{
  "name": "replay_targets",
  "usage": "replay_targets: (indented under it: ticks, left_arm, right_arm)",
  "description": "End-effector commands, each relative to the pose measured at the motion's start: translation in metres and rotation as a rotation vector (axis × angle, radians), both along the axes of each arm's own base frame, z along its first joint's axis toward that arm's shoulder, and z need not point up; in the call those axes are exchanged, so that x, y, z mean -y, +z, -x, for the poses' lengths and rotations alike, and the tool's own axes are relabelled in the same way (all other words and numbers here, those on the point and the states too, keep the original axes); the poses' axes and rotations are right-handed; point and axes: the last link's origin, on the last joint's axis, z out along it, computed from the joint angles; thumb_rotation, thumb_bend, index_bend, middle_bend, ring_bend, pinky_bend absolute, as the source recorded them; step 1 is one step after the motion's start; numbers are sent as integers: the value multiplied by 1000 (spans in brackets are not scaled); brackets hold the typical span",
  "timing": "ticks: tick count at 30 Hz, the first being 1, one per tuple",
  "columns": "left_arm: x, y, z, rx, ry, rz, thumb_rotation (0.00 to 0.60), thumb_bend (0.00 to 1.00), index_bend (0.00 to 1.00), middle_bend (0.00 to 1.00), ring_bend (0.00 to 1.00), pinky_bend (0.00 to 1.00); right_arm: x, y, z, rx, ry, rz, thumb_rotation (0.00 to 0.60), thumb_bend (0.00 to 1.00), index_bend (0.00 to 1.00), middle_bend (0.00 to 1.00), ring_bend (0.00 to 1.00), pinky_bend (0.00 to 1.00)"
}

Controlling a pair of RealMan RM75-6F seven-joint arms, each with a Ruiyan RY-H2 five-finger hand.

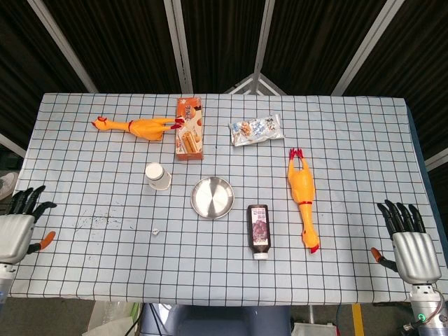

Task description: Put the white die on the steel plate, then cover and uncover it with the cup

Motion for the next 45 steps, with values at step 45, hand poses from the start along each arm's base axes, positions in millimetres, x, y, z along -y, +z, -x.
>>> replay_targets:
  ticks: [45]
  left_arm:
    - [-57,-164,-112,-95,-257,401,600,388,338,52,0,25]
  right_arm:
    - [-2,6,5,9,-16,-2,600,212,96,88,69,0]
